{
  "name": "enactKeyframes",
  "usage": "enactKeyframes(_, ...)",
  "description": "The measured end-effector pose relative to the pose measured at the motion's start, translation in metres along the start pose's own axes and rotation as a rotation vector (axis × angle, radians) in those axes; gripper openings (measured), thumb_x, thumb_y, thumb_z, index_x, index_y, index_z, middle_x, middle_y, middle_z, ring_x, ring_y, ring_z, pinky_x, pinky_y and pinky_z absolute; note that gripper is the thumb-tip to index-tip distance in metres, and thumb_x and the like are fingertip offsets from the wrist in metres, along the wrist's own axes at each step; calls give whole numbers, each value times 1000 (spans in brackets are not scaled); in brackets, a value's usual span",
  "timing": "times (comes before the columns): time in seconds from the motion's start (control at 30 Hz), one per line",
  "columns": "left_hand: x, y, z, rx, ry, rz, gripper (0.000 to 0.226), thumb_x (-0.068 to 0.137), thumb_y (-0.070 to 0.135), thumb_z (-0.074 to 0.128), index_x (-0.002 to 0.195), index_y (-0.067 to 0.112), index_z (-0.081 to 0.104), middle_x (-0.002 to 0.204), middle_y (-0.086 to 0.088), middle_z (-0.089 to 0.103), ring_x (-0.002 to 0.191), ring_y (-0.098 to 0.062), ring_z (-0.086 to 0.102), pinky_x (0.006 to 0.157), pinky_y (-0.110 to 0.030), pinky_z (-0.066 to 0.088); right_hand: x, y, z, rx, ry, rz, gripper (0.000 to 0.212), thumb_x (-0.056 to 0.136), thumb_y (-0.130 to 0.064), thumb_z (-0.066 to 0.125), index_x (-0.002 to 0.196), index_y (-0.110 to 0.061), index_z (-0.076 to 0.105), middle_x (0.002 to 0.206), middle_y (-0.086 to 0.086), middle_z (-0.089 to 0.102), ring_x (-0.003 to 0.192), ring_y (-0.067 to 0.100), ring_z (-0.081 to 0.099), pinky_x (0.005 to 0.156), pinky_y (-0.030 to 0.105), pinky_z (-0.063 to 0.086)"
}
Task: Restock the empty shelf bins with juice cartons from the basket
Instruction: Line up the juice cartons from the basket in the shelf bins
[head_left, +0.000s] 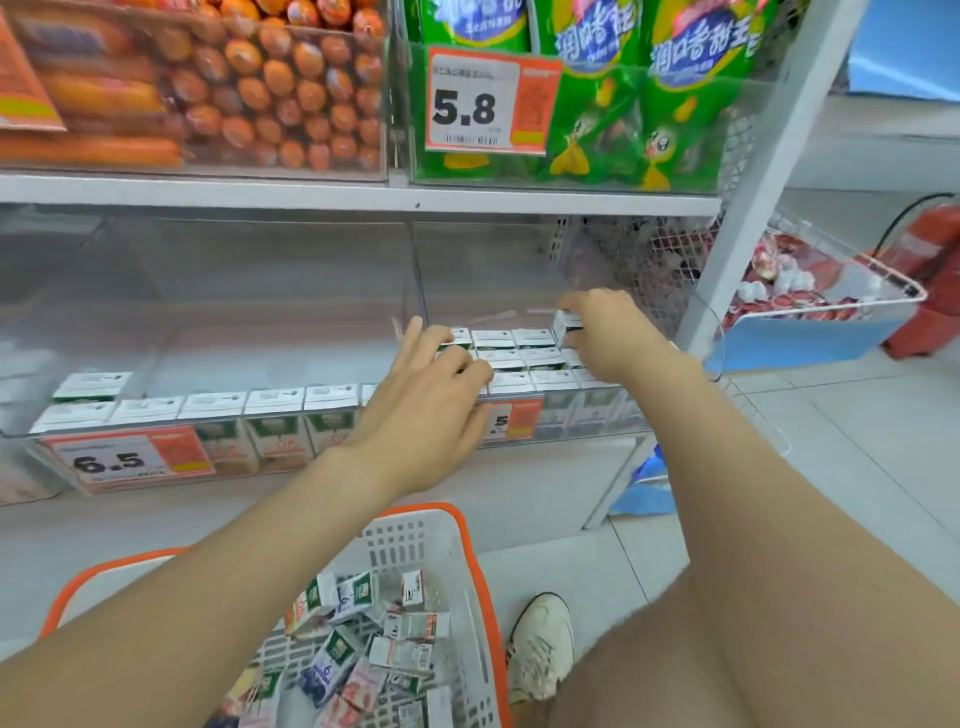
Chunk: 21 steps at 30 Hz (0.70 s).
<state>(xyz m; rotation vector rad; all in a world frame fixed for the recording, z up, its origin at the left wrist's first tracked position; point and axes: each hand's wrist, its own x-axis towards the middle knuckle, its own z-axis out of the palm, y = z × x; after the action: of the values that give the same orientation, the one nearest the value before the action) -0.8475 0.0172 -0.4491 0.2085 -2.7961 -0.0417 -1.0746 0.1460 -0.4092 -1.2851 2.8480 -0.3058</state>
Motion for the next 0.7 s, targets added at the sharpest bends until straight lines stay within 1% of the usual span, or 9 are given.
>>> enactKeyframes(0.1,-1,-3,0,-36,10,21,33,103,40,52,125,21,67,117,3,68,136,-30,39,130,-54,10,0,-2,3,-15,-128,30,38,99,0,49,135,-7,61,124,27,65,101,45,62,83,50,55)
enactKeyframes(0.2,-2,-8,-2,-65,9,51,32,104,36,55,130,21,67,124,4,68,141,-28,37,130,-52,12,-1,-4,3,31,-192,77,58,94,-2,40,148,-15,54,139,25,59,109,46,61,91,48,55)
enactKeyframes(0.23,-3,-9,-3,-81,9,57,32,104,34,56,130,20,67,126,4,67,145,-28,35,130,-50,11,-2,-6,4,27,-196,80,55,92,-4,40,144,-13,56,136,25,60,106,45,61,87,47,54)
enactKeyframes(0.3,-7,-13,-4,-140,45,73,28,103,26,57,127,18,68,127,3,66,147,-26,36,130,-46,13,-6,-15,1,-2,-157,90,29,90,-8,43,116,-6,57,119,25,62,93,43,59,73,42,48)
enactKeyframes(0.37,-17,-15,-6,-214,141,93,23,100,15,57,119,15,70,122,1,67,135,-26,48,124,-47,31,-15,-32,-5,-30,19,80,6,90,-6,49,95,-5,51,98,22,59,81,39,55,64,38,41)
enactKeyframes(0.43,-32,-15,-11,-249,268,88,25,95,8,51,109,14,71,110,1,67,112,-25,55,101,-42,46,-35,-62,-13,26,231,33,8,90,-10,49,87,-5,55,85,18,59,73,37,53,60,36,40)
enactKeyframes(0.5,-52,-16,-13,-273,348,54,24,92,3,52,103,13,71,101,1,64,96,-24,53,88,-37,44,-63,-99,-16,172,315,-56,22,84,-20,44,80,-12,63,76,13,64,70,37,57,60,35,46)
enactKeyframes(0.6,-88,-23,-9,-343,329,-16,19,88,2,56,91,18,65,88,7,56,83,-19,49,76,-36,44,-109,-147,-6,272,111,-238,27,77,-29,43,66,-13,62,63,7,61,67,29,57,58,33,47)
enactKeyframes(0.7,-129,-34,-3,-453,77,-140,22,86,11,49,80,32,52,75,13,53,68,-13,49,61,-40,48,-141,-183,22,148,-255,-411,28,87,-19,50,59,-14,50,57,6,50,59,25,48,52,32,39)
